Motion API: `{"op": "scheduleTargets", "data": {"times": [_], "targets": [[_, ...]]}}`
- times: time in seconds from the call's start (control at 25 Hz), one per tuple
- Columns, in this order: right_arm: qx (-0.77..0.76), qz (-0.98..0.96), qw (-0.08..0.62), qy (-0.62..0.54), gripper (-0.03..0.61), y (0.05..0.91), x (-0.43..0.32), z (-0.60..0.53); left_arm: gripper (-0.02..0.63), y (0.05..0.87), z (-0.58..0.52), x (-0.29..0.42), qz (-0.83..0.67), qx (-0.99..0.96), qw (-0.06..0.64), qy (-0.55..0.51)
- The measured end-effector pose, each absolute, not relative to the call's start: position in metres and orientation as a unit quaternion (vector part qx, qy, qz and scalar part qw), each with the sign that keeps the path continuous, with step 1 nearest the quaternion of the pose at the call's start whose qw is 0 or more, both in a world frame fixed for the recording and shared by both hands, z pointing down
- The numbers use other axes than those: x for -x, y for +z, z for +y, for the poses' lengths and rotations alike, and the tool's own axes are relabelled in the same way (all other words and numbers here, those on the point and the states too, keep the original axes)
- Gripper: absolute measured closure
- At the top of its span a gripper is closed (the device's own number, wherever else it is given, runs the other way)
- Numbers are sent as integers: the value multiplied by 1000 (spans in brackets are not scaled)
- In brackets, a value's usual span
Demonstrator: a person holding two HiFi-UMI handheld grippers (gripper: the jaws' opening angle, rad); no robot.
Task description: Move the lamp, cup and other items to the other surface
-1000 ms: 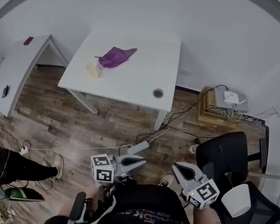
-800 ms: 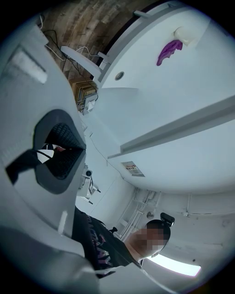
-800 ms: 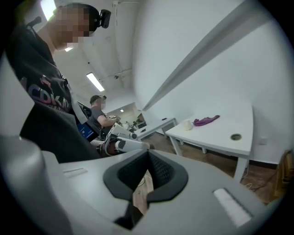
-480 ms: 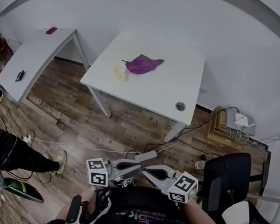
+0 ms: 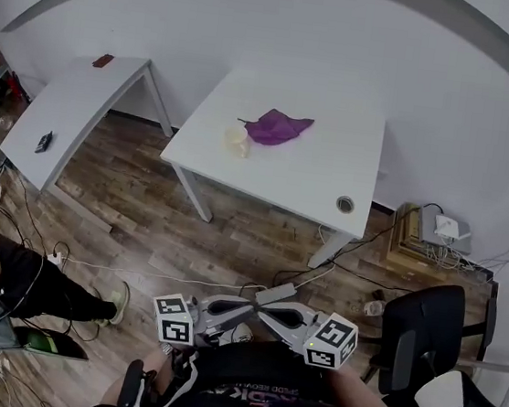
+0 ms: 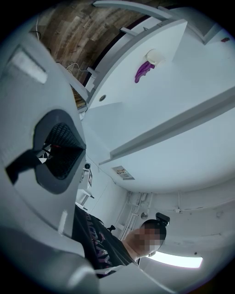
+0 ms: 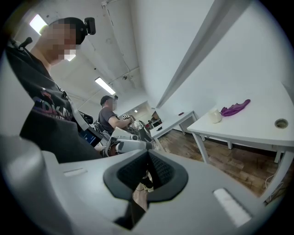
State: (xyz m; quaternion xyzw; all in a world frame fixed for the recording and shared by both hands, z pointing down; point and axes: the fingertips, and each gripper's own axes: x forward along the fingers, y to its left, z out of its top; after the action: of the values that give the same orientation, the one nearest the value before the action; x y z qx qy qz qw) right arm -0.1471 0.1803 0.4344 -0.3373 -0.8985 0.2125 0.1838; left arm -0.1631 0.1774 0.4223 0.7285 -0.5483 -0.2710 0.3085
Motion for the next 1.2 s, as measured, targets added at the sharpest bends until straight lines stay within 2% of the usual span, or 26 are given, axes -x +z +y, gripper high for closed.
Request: {"op": "scheduleTargets", "data": {"times": [1.2], "targets": [[351, -889, 203, 214, 574, 443, 164, 187, 618, 430, 183, 181, -562, -716, 312, -273]]}}
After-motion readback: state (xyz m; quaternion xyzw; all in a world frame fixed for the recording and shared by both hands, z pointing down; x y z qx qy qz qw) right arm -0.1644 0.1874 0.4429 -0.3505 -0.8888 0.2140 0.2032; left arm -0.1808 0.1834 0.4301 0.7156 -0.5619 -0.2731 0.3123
